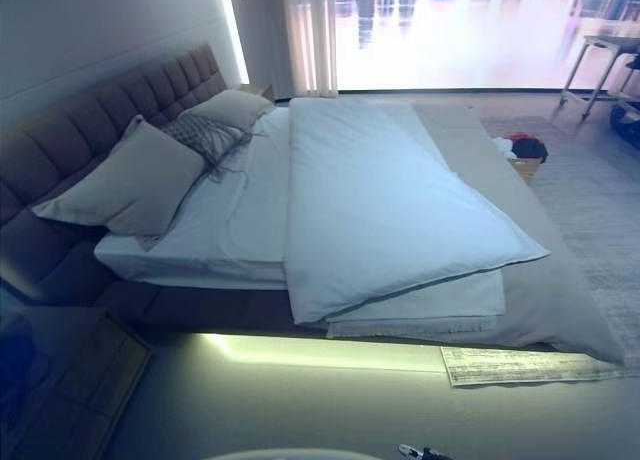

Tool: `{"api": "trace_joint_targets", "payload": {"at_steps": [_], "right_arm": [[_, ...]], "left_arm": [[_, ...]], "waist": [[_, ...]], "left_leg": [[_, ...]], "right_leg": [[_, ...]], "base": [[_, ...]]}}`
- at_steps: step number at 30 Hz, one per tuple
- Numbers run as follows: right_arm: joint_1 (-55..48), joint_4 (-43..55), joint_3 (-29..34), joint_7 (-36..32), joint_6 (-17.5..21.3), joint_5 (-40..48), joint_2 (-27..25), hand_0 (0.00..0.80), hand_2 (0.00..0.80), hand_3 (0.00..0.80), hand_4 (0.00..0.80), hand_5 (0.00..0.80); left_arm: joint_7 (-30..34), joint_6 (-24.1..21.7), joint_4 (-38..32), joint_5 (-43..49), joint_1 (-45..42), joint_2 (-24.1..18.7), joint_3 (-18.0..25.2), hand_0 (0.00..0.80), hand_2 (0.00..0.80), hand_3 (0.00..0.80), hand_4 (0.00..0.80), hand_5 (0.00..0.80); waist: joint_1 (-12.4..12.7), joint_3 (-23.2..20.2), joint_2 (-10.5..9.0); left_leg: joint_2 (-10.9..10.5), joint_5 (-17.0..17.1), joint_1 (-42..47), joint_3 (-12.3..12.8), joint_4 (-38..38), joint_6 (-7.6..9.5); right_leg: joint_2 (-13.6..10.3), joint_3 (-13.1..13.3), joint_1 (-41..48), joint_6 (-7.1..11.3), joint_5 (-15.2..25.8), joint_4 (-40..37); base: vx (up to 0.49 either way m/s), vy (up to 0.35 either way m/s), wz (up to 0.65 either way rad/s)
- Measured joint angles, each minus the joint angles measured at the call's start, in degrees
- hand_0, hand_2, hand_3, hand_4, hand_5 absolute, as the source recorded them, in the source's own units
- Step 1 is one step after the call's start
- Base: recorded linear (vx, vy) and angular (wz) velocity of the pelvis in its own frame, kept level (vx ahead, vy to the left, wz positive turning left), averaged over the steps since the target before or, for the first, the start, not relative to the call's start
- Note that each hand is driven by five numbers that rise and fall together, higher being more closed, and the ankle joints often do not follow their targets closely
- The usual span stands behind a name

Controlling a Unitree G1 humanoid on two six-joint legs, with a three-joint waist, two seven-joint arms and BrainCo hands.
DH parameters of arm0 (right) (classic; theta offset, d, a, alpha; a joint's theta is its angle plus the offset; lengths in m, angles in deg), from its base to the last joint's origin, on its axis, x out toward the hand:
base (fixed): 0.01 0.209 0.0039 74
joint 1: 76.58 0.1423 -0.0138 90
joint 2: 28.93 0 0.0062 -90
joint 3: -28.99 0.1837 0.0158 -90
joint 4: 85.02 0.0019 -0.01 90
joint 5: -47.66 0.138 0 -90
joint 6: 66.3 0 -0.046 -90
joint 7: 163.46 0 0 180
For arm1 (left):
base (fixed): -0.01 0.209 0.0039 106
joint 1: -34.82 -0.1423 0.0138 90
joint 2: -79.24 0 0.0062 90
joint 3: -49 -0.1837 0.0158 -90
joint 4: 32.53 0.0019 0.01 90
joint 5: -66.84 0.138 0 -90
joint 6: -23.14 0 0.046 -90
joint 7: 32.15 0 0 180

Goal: Make the bed neatly

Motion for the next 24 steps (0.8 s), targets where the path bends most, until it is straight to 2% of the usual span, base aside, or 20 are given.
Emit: {"api": "trace_joint_targets", "payload": {"at_steps": [8, 11, 16, 19, 24], "right_arm": [[-0.2, 0.0, 0.3, -0.4, 0.4, 2.6, 0.7, 0.000, 0.000, 0.000, 0.000, 0.000], [-0.2, 0.1, 0.8, -2.0, 0.6, 5.8, 0.9, 0.000, 0.000, 0.000, 0.000, 0.000], [-0.2, 0.5, 1.0, -2.9, 3.5, 10.3, 1.6, 0.000, 0.000, 0.000, 0.000, 0.000], [-0.2, 0.5, 1.0, -2.3, 4.9, 10.7, 1.9, 0.000, 0.000, 0.000, 0.000, 0.000], [-0.2, 0.6, 1.0, 0.6, 5.1, 10.6, 2.2, 0.000, 0.000, 0.000, 0.000, 0.000]], "left_arm": [[1.8, 0.1, 0.0, 0.0, 0.0, -0.5, 0.1, 0.000, 0.000, 0.000, 0.000, 0.000], [2.7, 0.2, 0.0, 0.0, 0.1, -0.6, 0.0, 0.000, 0.000, 0.000, 0.000, 0.000], [3.2, 0.7, 0.0, -0.1, 0.1, -0.7, -0.1, 0.000, 0.000, 0.000, 0.000, 0.000], [3.1, 0.8, 0.0, -0.1, 0.3, -0.8, -0.1, 0.000, 0.000, 0.000, 0.000, 0.000], [3.1, 1.2, 0.0, -0.1, 0.4, -1.0, -0.1, 0.000, 0.000, 0.000, 0.000, 0.000]], "waist": [[-0.1, 0.0, -0.81], [-0.1, -0.1, -0.88], [-0.2, 0.0, -1.03], [-0.2, 0.0, -1.19], [-0.1, 0.3, -1.57]], "left_leg": [[0.1, 0.2, 0.9, 0.2, -0.1, -0.26], [0.3, 0.0, 1.0, 1.0, -0.1, 0.00], [0.3, 0.0, 1.0, 1.7, -0.1, 0.01], [0.3, 0.0, 1.0, 1.8, -0.1, 0.00], [0.3, 0.1, 1.0, 1.8, -0.1, -0.30]], "right_leg": [[0.1, 0.4, 0.8, 0.00, 0.0, 0.0], [0.1, 0.5, 0.7, 0.20, -0.2, 0.0], [0.1, 0.7, 0.7, 0.28, -0.1, 0.0], [0.1, 0.7, 0.6, 0.27, -0.1, 0.0], [0.1, 0.7, 0.6, 0.29, -0.1, 0.0]], "base": [[0.017, 0.040, -0.01], [-0.025, 0.031, -0.05], [-0.014, 0.012, -0.01], [0.000, 0.000, 0.00], [0.008, -0.048, 0.00]]}}
